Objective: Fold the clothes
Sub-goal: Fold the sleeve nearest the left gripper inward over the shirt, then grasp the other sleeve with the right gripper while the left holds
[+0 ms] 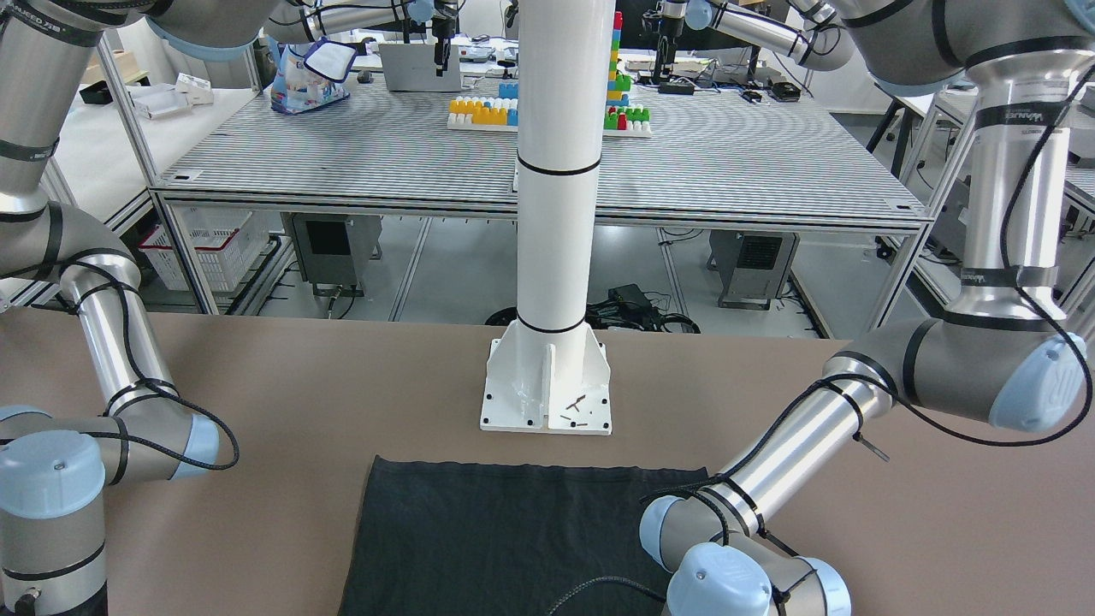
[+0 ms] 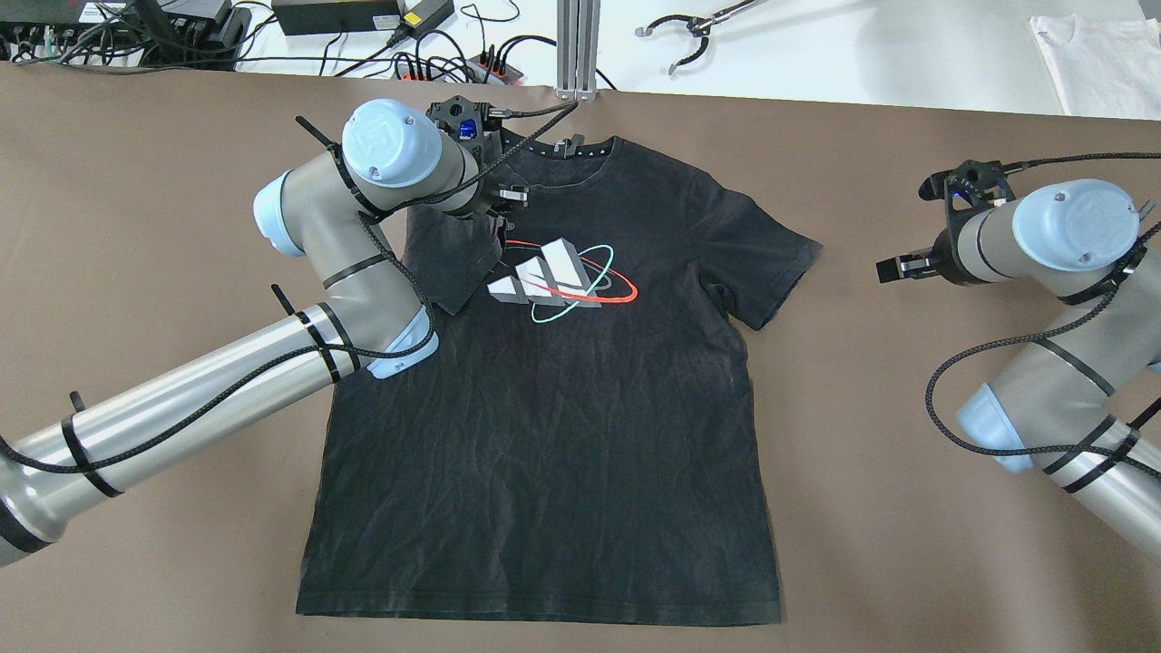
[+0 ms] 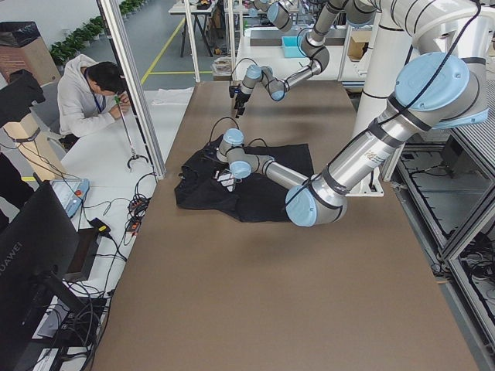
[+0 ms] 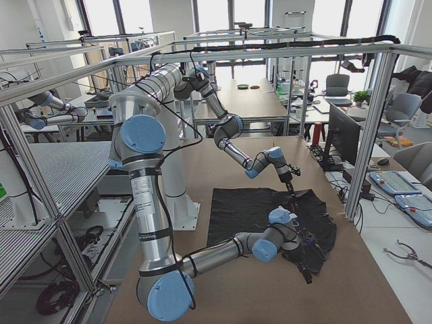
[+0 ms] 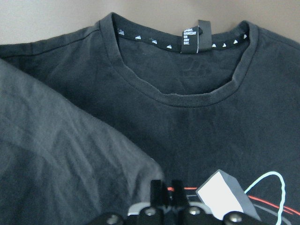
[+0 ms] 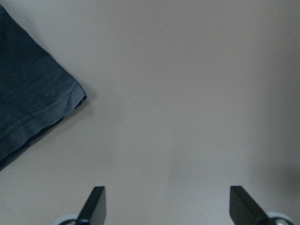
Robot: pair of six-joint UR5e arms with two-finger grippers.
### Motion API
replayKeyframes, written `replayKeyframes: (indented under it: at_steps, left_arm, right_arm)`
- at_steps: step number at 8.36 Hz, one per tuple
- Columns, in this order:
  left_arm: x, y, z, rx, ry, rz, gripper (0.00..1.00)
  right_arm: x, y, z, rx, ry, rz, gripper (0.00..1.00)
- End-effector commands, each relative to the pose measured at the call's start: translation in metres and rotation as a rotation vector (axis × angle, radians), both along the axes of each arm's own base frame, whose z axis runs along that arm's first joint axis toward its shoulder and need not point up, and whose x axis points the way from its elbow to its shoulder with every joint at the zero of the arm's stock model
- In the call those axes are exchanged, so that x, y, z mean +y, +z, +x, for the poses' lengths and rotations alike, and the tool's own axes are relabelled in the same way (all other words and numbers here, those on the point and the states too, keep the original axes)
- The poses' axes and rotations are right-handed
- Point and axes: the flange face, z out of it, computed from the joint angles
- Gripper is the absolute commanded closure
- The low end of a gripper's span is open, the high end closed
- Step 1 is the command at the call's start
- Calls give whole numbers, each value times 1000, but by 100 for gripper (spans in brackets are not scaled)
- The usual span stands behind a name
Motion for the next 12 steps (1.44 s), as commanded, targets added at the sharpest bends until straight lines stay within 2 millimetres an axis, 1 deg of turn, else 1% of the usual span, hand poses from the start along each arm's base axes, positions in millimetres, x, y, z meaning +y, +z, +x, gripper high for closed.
replayKeyframes:
  at_steps: [1,2,3,4,5,6,7,8,9,10,11,12]
  left_arm:
    - [-11,-17,-19,38,1,-3,0]
    - [-11,-17,-18,37,2,-4,0]
    - [-11,-15,-18,35,1,-4,0]
    - [-10,-15,-17,33,0,-5,0]
    - [-9,-14,-16,34,1,-4,0]
    - [-9,-14,-15,34,2,-3,0]
    - [-9,-13,-15,32,0,-4,0]
    - [-9,-13,-15,31,1,-2,0]
    - [-9,-12,-15,31,1,-2,0]
    - [-9,-12,-15,31,-1,-3,0]
    - [-8,-12,-14,31,1,-2,0]
    - [-8,-11,-14,28,2,-1,0]
  right_arm:
    - [-11,-9,-7,-44,57,-36,6]
    - [-22,-8,-15,-82,93,-48,6]
    - [-41,-5,-28,-101,99,-43,6]
    - [-61,-3,-42,-146,146,-72,6]
    - [-71,1,-51,-187,177,-82,7]
    - [-75,-2,-54,-228,216,-103,8]
    - [-80,-8,-69,-243,230,-119,9]
    - [-85,-9,-93,-233,211,-122,9]
    - [-90,-7,-111,-208,213,-119,10]
    - [-84,-3,-120,-188,222,-105,17]
    - [-81,1,-122,-186,219,-106,29]
    - [-79,5,-120,-194,219,-96,38]
